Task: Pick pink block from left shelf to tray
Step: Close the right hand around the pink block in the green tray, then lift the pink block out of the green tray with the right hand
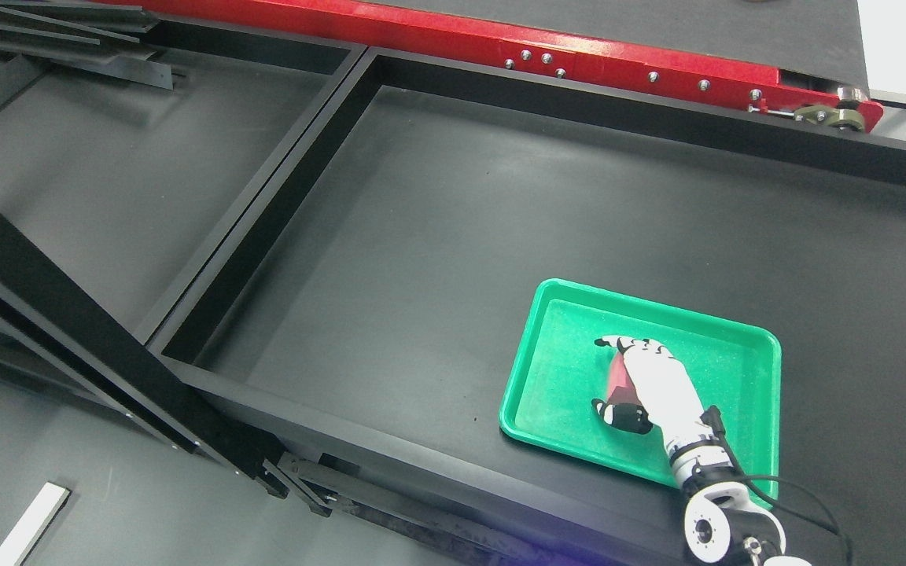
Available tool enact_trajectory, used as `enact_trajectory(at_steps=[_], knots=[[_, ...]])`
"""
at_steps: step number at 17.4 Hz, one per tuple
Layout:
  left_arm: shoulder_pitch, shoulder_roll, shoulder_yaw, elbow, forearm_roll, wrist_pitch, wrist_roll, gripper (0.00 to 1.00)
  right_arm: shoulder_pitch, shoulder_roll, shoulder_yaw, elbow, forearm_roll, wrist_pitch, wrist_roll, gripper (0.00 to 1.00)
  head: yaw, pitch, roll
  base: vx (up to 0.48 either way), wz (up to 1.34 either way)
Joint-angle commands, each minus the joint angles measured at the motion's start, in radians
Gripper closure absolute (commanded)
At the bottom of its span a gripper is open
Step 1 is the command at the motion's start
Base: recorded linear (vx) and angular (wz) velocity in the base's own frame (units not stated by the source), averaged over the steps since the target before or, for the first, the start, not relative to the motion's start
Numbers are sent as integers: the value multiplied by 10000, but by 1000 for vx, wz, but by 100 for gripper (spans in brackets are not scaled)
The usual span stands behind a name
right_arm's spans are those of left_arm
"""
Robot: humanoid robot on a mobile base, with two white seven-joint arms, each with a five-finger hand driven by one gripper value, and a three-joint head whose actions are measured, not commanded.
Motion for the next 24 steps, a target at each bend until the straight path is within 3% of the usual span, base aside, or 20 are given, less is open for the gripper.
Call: enact_trajectory(at_steps=[1,4,6,16,24], knots=[[92,175,0,0,-15,-5,4,0,-50,-261,-41,326,-36,44,262,74,0,0,0,0,0],[92,175,0,0,-15,-5,4,0,-81,-246,-117,326,-98,-170,262,96,0,0,0,0,0],[92,175,0,0,-15,-5,4,0,-173,-246,-240,310,-113,-355,262,98,0,0,0,5,0],[92,175,0,0,-15,-5,4,0,-204,-246,-1604,-395,-1815,-1812,-687,98,0,0,0,1,0],[92,175,0,0,-15,-5,4,0,-5,-184,-2386,-916,-2228,-2425,-3416,98,0,0,0,0,0]])
